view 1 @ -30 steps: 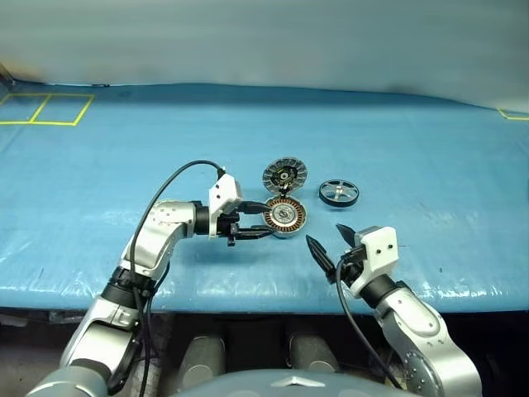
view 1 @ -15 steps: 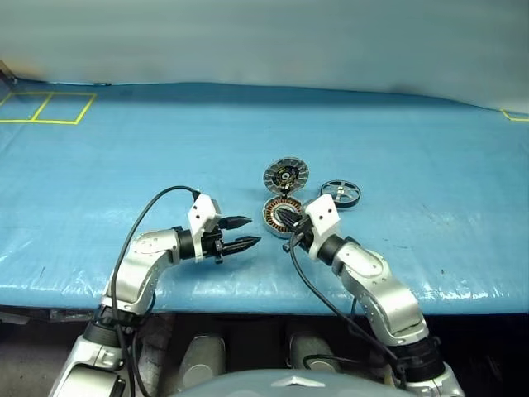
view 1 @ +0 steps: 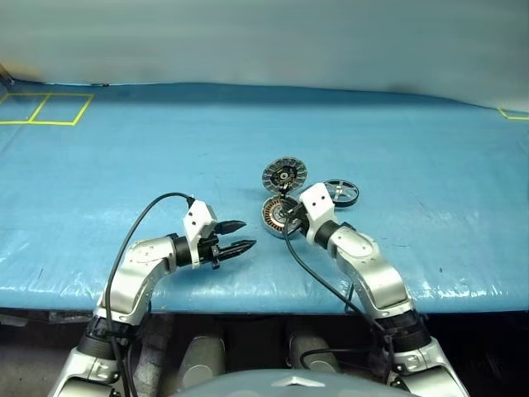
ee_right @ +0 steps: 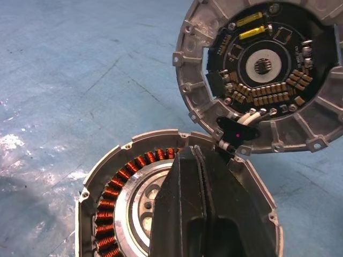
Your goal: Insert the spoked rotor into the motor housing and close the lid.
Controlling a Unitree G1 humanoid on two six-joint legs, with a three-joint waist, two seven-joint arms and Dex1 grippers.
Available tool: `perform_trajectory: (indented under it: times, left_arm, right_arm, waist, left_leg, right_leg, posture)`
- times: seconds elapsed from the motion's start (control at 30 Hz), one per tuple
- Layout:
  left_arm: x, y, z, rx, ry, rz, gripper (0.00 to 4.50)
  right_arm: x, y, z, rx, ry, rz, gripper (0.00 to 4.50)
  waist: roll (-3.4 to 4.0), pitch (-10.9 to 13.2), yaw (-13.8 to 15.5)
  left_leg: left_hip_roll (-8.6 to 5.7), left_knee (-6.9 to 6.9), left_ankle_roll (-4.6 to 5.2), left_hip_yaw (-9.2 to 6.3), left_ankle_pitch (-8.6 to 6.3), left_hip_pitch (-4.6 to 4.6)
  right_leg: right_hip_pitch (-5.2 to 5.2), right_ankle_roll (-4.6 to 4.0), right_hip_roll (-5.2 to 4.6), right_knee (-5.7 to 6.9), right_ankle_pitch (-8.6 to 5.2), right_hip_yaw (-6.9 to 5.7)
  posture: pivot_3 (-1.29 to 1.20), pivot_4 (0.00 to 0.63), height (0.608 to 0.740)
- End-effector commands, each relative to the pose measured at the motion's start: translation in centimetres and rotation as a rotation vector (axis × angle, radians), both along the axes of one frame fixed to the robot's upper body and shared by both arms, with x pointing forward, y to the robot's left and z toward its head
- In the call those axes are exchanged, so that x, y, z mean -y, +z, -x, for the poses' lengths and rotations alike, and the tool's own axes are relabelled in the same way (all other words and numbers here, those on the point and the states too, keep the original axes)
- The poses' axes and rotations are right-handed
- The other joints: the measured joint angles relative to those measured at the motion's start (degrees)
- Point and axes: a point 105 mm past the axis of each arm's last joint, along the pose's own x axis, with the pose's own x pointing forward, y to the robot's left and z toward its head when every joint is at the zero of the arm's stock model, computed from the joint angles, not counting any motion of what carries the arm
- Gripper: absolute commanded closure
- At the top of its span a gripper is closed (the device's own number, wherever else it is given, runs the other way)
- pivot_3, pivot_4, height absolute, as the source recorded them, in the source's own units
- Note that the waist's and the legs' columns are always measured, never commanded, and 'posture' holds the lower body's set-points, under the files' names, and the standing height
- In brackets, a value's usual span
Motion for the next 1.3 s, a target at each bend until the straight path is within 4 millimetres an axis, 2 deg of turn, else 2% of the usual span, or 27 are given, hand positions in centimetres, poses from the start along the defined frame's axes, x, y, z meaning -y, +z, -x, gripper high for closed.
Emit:
perform_trajectory:
  times: [0.03,0.13,0.3,0.5,0.6,0.73,0.83,0.9,1.13,1.3]
  left_arm:
    - [0.3,1.2,-0.2,0.039,-0.029,0.004,1.9]
    - [0.1,0.8,-0.6,0.026,-0.014,-0.015,1.9]
    - [0.3,0.5,-0.6,0.017,-0.024,-0.023,1.9]
    - [0.3,0.8,-0.7,0.018,-0.032,-0.017,1.9]
    - [0.1,0.7,-0.8,0.024,-0.029,-0.027,1.9]
    - [0.2,0.7,-0.9,0.022,-0.025,-0.025,1.9]
    - [0.3,0.5,-0.8,0.022,-0.03,-0.03,1.9]
    - [0.3,0.4,-0.8,0.021,-0.031,-0.033,1.9]
    - [-0.1,0.3,-1.0,0.013,-0.019,-0.045,1.9]
    - [-0.2,0.0,-1.2,0.008,-0.014,-0.052,1.9]
  right_arm:
    - [-1.6,0.5,0.8,0.049,0.088,0.026,4.48]
    - [-2.3,-0.4,1.9,0.034,0.132,0.049,4.48]
    - [-1.5,-1.6,1.5,0.008,0.073,0.066,4.48]
    - [-1.6,1.2,2.2,-0.011,0.113,-0.182,4.48]
    - [-0.4,2.0,1.3,0.017,0.04,-0.229,4.48]
    - [0.4,2.1,0.4,0.035,-0.021,-0.216,4.48]
    - [0.6,-0.4,0.2,-0.003,-0.035,-0.072,4.48]
    - [0.2,-1.3,0.6,-0.009,0.001,-0.02,4.48]
    - [-1.3,-1.2,1.5,0.002,0.06,-0.021,4.48]
    - [-1.3,-2.4,1.5,0.008,0.059,0.072,4.48]
  waist:
    - [0.0,0.0,0.0]
    - [0.0,0.0,0.02]
    - [0.0,0.0,0.0]
    - [0.0,0.0,0.07]
    - [0.01,0.01,-0.03]
    - [0.01,0.01,-0.02]
    - [0.02,0.01,-0.02]
    - [0.02,0.01,-0.02]
    - [0.02,0.01,-0.04]
    - [0.02,0.01,-0.07]
  left_leg:
    - [0.0,0.0,0.0,0.0,0.0,0.0]
    - [0.0,0.0,0.0,0.0,0.0,-0.01]
    - [0.0,0.03,0.0,0.01,0.0,0.01]
    - [0.0,0.02,0.0,-0.01,0.0,-0.01]
    - [0.0,0.02,0.0,0.0,0.0,0.0]
    - [0.01,0.01,0.0,0.0,0.0,0.0]
    - [0.0,0.01,0.0,0.01,0.0,0.01]
    - [0.0,0.0,0.0,0.01,0.0,0.0]
    - [0.0,0.01,0.0,0.0,0.0,0.01]
    - [0.01,-0.01,0.0,0.0,0.0,0.02]
  right_leg:
    - [0.0,0.0,0.0,0.0,0.0,0.0]
    - [0.0,0.0,-0.01,-0.02,0.0,0.0]
    - [0.01,0.01,-0.01,-0.01,0.0,0.01]
    - [0.02,0.01,-0.01,0.0,0.0,0.0]
    - [0.01,0.01,-0.01,0.0,0.0,0.01]
    - [0.01,0.0,0.01,0.01,0.0,0.0]
    - [0.0,0.0,0.0,0.0,0.0,0.01]
    - [0.0,0.0,0.0,0.0,0.0,0.0]
    - [0.0,0.0,0.0,0.0,0.0,0.01]
    - [0.0,0.0,0.01,0.0,0.0,0.0]
  posture:
    - [0.0,0.15,0.74]
    - [0.0,0.15,0.74]
    - [0.0,0.15,0.74]
    - [0.0,0.15,0.74]
    - [0.0,0.15,0.74]
    - [0.0,0.15,0.74]
    - [0.0,0.15,0.74]
    - [0.0,0.15,0.74]
    - [0.0,0.15,0.74]
    - [0.0,0.15,0.74]
